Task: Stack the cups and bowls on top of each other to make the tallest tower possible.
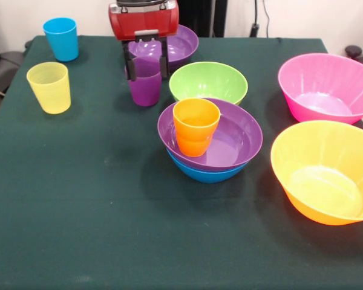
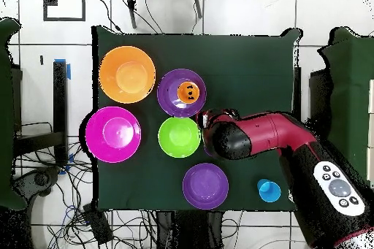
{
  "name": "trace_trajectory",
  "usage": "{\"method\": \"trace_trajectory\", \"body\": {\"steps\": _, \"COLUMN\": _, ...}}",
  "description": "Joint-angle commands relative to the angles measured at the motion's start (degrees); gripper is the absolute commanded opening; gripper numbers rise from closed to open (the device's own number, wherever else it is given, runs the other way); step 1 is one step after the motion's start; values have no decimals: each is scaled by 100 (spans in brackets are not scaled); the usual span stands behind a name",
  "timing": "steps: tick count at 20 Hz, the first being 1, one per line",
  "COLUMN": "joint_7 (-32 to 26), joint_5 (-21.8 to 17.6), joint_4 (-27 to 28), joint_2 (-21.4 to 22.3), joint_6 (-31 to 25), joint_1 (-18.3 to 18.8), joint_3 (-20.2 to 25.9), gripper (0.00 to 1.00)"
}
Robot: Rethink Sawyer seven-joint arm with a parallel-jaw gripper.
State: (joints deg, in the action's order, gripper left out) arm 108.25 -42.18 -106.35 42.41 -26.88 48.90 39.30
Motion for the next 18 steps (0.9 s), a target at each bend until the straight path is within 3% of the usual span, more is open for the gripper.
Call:
{"method": "trace_trajectory", "body": {"steps": 1, "joint_7": -396, "joint_5": -391, "joint_4": -128, "joint_2": -98, "joint_6": 143, "joint_1": -153, "joint_3": -82, "gripper": 100}}
{"method": "trace_trajectory", "body": {"steps": 18, "joint_7": -433, "joint_5": -472, "joint_4": -145, "joint_2": -7, "joint_6": 98, "joint_1": -220, "joint_3": -94, "gripper": 100}}
